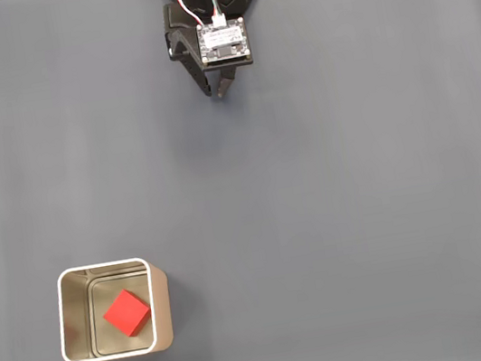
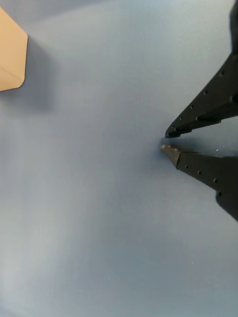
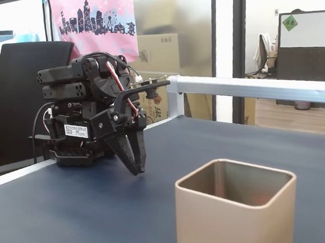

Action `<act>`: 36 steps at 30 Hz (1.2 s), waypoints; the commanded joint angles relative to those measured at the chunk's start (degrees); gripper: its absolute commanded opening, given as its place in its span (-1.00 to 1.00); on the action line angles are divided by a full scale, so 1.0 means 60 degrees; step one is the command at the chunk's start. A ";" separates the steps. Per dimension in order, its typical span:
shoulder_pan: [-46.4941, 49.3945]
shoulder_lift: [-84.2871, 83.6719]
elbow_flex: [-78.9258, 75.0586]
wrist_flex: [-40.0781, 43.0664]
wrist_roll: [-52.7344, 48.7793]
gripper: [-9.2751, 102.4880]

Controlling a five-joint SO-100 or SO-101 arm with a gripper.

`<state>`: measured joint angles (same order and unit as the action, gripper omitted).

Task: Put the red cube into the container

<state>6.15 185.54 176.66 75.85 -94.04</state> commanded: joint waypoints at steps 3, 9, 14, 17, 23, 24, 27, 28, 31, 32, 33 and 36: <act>0.0322 0.0820 0.0103 0.0278 0.0234 -0.83; 0.0249 0.0835 0.0103 0.0264 0.0513 -0.83; 0.0249 0.0835 0.0103 0.0264 0.0513 -0.83; 0.0249 0.0835 0.0103 0.0264 0.0513 -0.83; 0.0249 0.0835 0.0103 0.0264 0.0513 -0.83; 0.0249 0.0835 0.0103 0.0264 0.0513 -0.83; 0.0249 0.0835 0.0103 0.0264 0.0513 -0.83; 0.0249 0.0835 0.0103 0.0264 0.0513 -0.83; 0.0249 0.0835 0.0103 0.0264 0.0513 -0.83; 0.0249 0.0835 0.0103 0.0264 0.0513 -0.83; 0.0249 0.0835 0.0103 0.0264 0.0513 -0.83; 0.0249 0.0835 0.0103 0.0264 0.0513 -0.83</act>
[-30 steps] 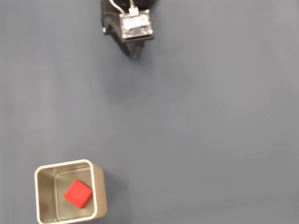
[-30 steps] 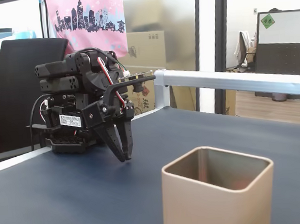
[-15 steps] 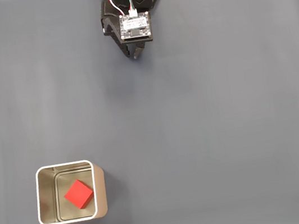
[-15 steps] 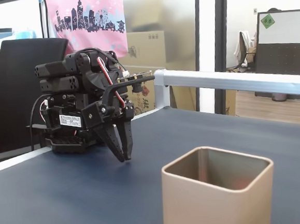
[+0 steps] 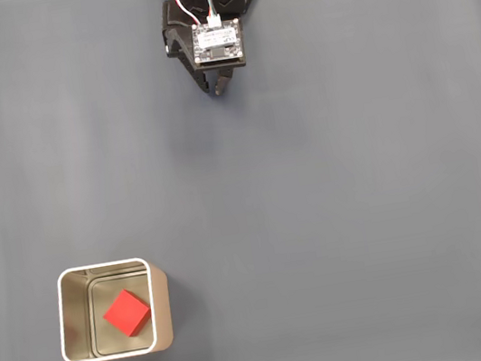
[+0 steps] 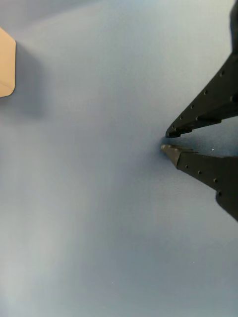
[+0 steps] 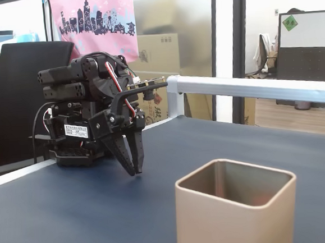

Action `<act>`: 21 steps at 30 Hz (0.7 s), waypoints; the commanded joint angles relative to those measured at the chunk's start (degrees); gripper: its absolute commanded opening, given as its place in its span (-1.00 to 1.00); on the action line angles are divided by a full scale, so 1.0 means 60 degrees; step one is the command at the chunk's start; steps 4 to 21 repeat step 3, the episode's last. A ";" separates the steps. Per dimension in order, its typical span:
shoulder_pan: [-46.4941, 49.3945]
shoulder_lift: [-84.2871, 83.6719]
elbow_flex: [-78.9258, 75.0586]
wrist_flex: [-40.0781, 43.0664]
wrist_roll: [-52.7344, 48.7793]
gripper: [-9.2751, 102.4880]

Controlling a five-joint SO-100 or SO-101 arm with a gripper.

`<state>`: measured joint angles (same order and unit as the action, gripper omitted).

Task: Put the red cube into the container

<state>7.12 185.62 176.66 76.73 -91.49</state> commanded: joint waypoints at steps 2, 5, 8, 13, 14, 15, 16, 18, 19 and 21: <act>0.0088 0.0820 0.0103 0.0117 0.0088 -0.83; 0.0088 0.0820 0.0103 0.0117 0.0088 -0.83; 0.0088 0.0820 0.0103 0.0117 0.0088 -0.83; 0.0088 0.0820 0.0103 0.0117 0.0088 -0.83; 0.0088 0.0820 0.0103 0.0117 0.0088 -0.83; 0.0088 0.0820 0.0103 0.0117 0.0088 -0.83; 0.0088 0.0820 0.0103 0.0117 0.0088 -0.83; 0.0088 0.0820 0.0103 0.0117 0.0088 -0.83; 0.0088 0.0820 0.0103 0.0117 0.0088 -0.83; 0.0088 0.0820 0.0103 0.0117 0.0088 -0.83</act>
